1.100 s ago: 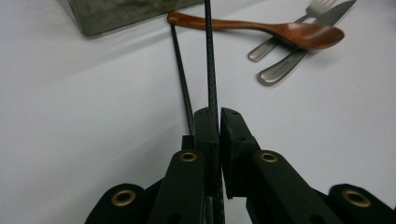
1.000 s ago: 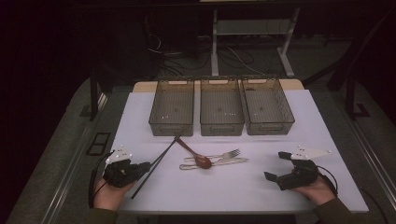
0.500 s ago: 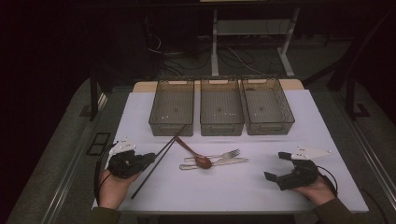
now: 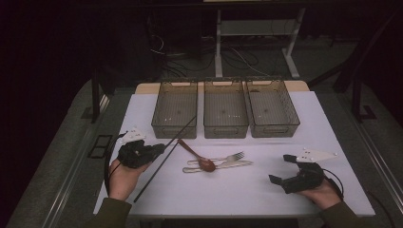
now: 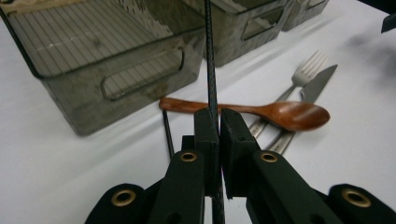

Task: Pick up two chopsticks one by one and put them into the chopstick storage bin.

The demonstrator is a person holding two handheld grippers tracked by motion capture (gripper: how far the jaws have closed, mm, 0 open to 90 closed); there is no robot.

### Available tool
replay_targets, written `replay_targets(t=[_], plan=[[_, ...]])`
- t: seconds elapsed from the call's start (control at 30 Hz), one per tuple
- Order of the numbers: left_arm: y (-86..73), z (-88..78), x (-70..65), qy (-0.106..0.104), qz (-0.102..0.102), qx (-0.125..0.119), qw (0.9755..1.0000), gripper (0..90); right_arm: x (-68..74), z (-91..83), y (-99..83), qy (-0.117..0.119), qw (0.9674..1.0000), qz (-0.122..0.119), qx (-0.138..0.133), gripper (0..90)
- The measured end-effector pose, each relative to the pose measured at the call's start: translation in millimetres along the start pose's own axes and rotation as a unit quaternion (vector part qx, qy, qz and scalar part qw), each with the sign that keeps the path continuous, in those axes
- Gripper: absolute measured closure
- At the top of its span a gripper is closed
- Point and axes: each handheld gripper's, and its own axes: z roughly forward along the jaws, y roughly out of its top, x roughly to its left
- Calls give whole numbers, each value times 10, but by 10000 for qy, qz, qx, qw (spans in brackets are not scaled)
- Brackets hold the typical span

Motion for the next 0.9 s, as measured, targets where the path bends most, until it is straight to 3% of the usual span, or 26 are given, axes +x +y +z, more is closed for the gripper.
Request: replay_targets(t=[0.4,0.9], plan=[[288,108,158,36,18,-96,9999,855,-3,-6,-1,-6,10000,26,-13,2],[723,384,439,298,-104,-92,9995,856,-18,-19,-4,-35,10000,62,-53,2]])
